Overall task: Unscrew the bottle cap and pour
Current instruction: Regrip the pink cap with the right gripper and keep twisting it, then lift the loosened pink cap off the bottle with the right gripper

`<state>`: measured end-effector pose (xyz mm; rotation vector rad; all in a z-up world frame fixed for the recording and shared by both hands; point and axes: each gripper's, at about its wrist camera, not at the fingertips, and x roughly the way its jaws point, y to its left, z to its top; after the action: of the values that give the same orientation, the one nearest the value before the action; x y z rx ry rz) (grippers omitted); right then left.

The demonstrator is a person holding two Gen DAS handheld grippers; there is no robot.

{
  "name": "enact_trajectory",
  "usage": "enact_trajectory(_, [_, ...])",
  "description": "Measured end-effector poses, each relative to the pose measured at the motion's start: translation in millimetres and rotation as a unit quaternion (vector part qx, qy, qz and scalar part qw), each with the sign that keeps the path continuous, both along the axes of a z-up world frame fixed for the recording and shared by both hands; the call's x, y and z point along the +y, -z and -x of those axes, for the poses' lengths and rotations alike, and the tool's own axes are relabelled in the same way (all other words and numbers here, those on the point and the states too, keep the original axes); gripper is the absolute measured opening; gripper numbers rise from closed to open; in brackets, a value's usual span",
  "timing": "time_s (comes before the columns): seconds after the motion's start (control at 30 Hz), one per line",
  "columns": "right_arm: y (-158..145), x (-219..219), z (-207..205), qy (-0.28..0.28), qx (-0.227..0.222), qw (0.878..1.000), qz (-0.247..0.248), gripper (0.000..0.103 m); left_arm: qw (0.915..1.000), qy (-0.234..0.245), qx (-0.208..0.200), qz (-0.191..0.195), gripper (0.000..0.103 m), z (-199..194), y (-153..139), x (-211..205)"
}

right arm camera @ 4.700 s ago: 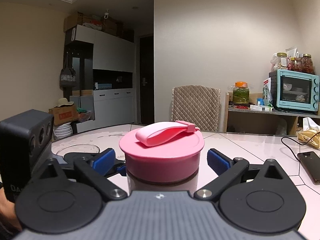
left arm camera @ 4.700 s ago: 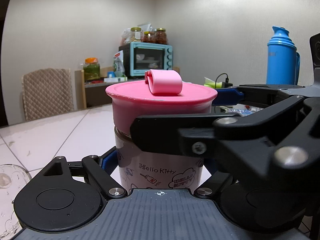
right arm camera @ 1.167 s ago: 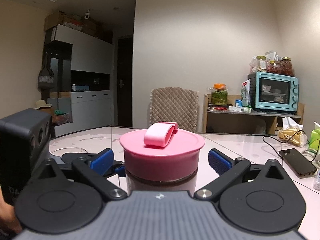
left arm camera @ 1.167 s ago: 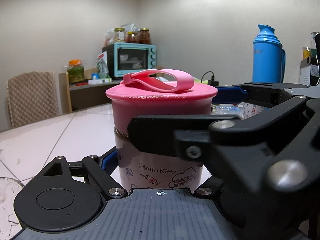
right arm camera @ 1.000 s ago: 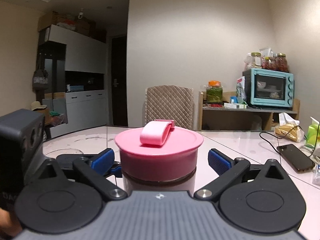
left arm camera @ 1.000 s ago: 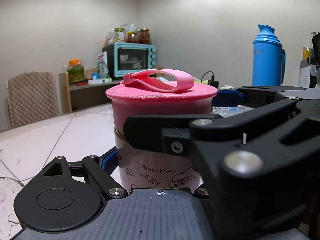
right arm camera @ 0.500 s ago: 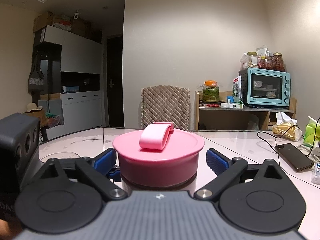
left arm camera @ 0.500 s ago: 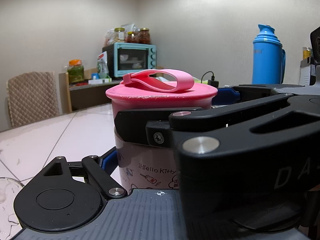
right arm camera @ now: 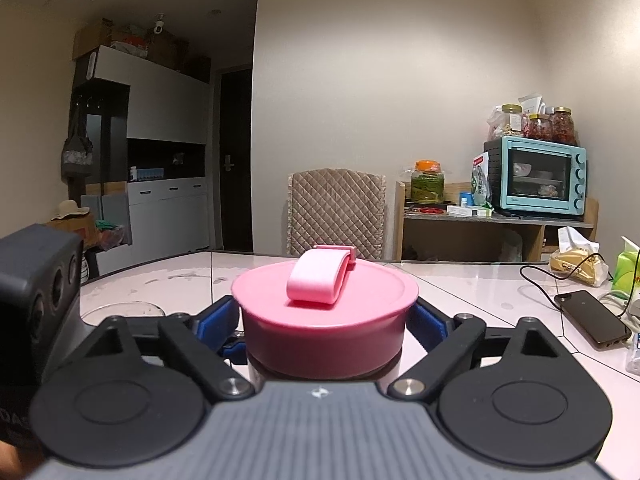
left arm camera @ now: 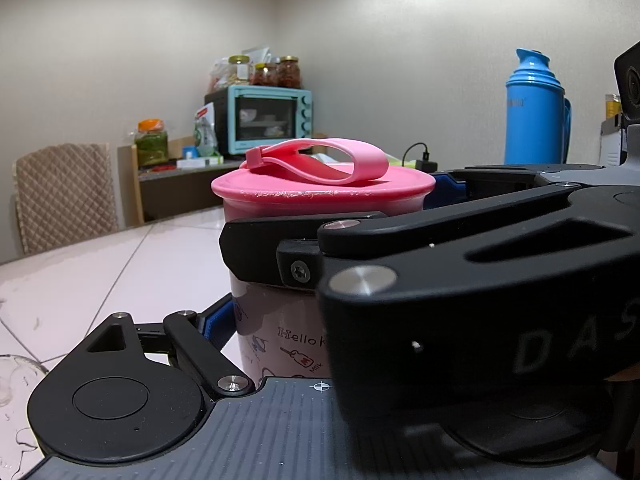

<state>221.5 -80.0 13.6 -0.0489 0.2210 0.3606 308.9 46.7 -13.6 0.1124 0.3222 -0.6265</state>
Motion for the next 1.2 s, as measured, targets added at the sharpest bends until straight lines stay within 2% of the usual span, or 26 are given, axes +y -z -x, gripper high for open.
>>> enact_trajectory(0.3, [0, -1, -1, -0.012, 0.0, 1.0, 0.005, 0.085, 1.0, 0.0, 0.0, 0.0, 0.09, 1, 0, -1])
enact_trajectory(0.6, [0, -19, -8, -0.08, -0.002, 0.997, 0.012, 0.085, 1.0, 0.004, 0.003, 0.004, 0.089, 1, 1, -2])
enact_trajectory(0.87, [-2, -42, -22, -0.171, -0.007, 0.985, 0.016, 0.085, 0.9999, 0.016, 0.002, 0.006, 0.089, -1, 0, -2])
enact_trajectory(1.07, [-6, -57, -32, -0.242, -0.019, 0.97, 0.024, 0.085, 0.9995, 0.031, 0.002, 0.006, 0.089, -2, 0, 0])
enact_trajectory(1.2, [-12, -68, -38, -0.269, -0.016, 0.963, -0.001, 0.085, 0.9994, 0.034, 0.001, 0.008, 0.089, -2, 1, -1])
